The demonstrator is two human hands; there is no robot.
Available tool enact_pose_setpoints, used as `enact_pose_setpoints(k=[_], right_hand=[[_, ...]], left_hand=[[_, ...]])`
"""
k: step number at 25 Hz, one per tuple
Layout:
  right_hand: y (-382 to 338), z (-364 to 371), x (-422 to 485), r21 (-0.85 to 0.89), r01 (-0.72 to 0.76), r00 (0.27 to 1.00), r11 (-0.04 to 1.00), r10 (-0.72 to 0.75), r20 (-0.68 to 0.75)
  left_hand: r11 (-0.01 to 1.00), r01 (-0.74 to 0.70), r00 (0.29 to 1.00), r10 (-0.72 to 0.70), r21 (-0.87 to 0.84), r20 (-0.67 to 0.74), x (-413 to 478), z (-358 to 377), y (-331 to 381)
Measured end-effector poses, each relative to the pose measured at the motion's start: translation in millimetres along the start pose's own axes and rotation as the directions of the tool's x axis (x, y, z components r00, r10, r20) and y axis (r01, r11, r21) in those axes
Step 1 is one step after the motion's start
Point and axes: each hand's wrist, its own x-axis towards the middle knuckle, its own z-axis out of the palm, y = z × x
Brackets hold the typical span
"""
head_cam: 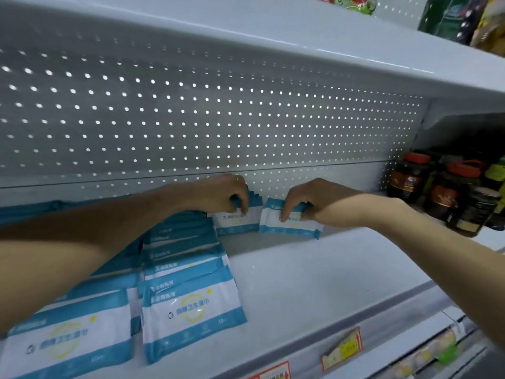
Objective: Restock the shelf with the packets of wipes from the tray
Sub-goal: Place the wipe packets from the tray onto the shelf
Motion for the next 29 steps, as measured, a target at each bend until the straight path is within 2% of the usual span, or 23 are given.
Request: enact_pose_setpoints(k=[8, 11, 13, 17, 20, 22, 25, 29], right_hand=[[-36.8, 35.9, 76.5, -0.037, 0.171, 0.985, 0.985, -0.171, 0.006], [-39.6, 53.0, 93.6, -0.054, 0.195, 0.981, 0.979, -0.195, 0.003], [-36.7, 62.5, 97.2, -0.062, 0.225, 0.974, 0.973, -0.226, -0.021], [-29.8, 78.6, 95.7, -0.080, 0.262, 0.956, 0.962, -0.270, -0.117], [-28.0, 84.3, 89.2, -0.165, 0.292, 0.936, 0.942, -0.317, -0.153], [-28.1, 79.1, 76.4, -0.188, 0.257, 0.942, 0.948, -0.289, -0.169], [-17.6, 61.9, 42.0, -0.141, 0.147, 0.970, 0.979, -0.171, -0.172], [15.1, 39.2, -33.0, -0.094, -0.022, 0.989, 0.995, 0.008, -0.150]], left_hand=[[0.998, 0.033, 0.990, -0.041, -0.061, -0.138, -29.3, -44.7, -23.9], [0.997, 0.070, 0.983, -0.072, -0.019, -0.166, -43.5, -49.4, -31.9], [0.991, 0.137, 0.971, -0.135, -0.003, -0.198, -49.9, -48.6, -38.3], [0.978, 0.205, 0.966, -0.195, 0.044, -0.172, -59.8, -46.7, -41.7], [0.996, 0.090, 0.982, -0.087, 0.007, -0.169, -61.0, -51.3, -28.0], [0.997, 0.070, 0.985, -0.065, 0.026, -0.159, -53.6, -48.0, -18.2], [0.994, 0.090, 0.986, -0.080, 0.062, -0.150, -33.0, -37.7, 1.3], [0.994, -0.107, 0.987, 0.107, 0.005, -0.123, 8.6, -30.2, 71.2]])
